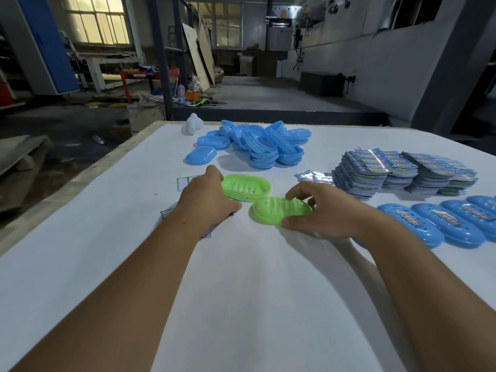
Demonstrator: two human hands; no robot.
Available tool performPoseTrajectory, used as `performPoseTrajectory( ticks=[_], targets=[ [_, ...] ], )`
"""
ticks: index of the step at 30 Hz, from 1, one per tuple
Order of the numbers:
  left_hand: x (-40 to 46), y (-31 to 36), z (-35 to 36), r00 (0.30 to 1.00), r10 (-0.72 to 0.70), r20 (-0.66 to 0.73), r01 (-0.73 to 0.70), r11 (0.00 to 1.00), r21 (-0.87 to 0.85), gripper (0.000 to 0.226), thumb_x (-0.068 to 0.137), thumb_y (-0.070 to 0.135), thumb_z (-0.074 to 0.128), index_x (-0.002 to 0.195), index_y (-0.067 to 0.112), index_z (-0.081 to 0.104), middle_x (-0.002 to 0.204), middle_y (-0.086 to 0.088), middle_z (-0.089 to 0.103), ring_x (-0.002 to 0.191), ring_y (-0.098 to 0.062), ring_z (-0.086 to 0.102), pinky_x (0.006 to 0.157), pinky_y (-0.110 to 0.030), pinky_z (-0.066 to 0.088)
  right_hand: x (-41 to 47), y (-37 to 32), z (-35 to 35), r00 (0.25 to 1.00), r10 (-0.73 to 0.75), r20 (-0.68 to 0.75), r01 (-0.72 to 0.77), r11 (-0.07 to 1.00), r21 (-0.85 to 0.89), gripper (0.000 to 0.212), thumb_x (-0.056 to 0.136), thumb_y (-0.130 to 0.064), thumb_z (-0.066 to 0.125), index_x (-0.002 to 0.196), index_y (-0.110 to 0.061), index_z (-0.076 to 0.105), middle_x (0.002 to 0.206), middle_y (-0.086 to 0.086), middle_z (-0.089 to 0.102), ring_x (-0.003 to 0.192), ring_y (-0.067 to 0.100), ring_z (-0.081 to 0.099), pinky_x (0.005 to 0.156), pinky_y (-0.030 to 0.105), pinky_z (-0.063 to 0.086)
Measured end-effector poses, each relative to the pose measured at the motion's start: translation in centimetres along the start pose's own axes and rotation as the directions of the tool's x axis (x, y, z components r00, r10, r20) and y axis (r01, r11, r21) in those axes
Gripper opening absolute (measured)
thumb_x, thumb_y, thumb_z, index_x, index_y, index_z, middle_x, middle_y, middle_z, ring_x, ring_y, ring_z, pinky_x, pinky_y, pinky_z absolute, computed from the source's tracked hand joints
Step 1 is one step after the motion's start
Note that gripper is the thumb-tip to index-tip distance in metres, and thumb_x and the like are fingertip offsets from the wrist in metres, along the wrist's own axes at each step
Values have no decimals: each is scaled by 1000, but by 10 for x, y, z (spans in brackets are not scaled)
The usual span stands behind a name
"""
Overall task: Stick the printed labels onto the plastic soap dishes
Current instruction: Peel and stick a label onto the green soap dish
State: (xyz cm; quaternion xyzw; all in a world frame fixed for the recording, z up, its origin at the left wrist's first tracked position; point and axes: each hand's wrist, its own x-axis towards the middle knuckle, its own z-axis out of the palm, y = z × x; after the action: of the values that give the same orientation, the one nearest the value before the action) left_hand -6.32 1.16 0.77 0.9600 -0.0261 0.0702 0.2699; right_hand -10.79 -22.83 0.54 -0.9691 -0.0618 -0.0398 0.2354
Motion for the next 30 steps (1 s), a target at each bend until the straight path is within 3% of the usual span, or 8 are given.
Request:
performPoseTrajectory(
  ticks=[6,9,13,16,18,21,25,30],
  targets=[
    [7,-4,-3,997,-64,38,70,976,-208,71,72,24,86,131,20,47,115,-1,60,105,-18,55,72,-27,43,-1,-3,6,999,-11,-43,10,1000,-20,52,78,-58,75,123,-39,56,122,-13,59,101,11,56,81,25,39],
    [14,-7,-3,992,-121,26,123,949,-290,53,78,16,75,125,22,50,96,3,57,92,-17,61,65,-28,47,-2,-5,5,999,-2,-36,1,1000,-20,53,78,-58,74,124,-39,56,125,-13,60,103,12,56,83,26,40],
    [24,-10,-3,982,-185,-48,138,861,-490,37,84,20,67,118,23,54,108,-5,62,101,-25,65,85,-37,54,-1,-6,6,999,-6,-38,5,1000,-29,55,78,-59,74,126,-39,56,129,-12,59,107,13,55,86,27,40],
    [28,-8,-3,945,-275,-178,113,783,-611,34,89,22,63,122,23,53,115,-7,65,99,-23,66,76,-32,52,0,-7,7,998,-4,-61,2,999,-34,61,78,-60,73,132,-37,55,135,-7,56,122,17,52,97,31,43],
    [29,-6,-7,905,-324,-277,67,751,-657,37,92,21,60,128,21,53,122,-2,61,106,-23,64,86,-37,54,0,-10,9,995,-6,-98,6,1000,1,62,80,-60,72,134,-36,54,136,-5,55,127,19,49,103,36,43],
    [26,0,-12,879,-360,-311,21,682,-731,41,93,24,61,134,21,54,127,-2,61,110,-23,64,94,-43,54,2,-17,13,976,-35,-213,51,996,74,50,85,-52,71,129,-32,60,127,-8,59,118,12,53,94,28,42],
    [14,12,-7,969,-213,-122,2,504,-864,16,88,17,69,77,25,77,78,4,73,79,-20,67,73,-31,58,3,-28,18,957,-1,-292,107,931,348,36,87,-46,73,119,-32,65,107,-17,68,97,3,65,86,27,53],
    [4,24,7,1000,7,23,16,525,-851,8,87,17,73,80,20,74,80,0,76,68,-7,66,50,-13,45,4,-33,16,965,46,-259,132,767,628,22,89,-24,76,108,-29,67,85,-3,78,73,7,71,71,27,58]
  ],
)
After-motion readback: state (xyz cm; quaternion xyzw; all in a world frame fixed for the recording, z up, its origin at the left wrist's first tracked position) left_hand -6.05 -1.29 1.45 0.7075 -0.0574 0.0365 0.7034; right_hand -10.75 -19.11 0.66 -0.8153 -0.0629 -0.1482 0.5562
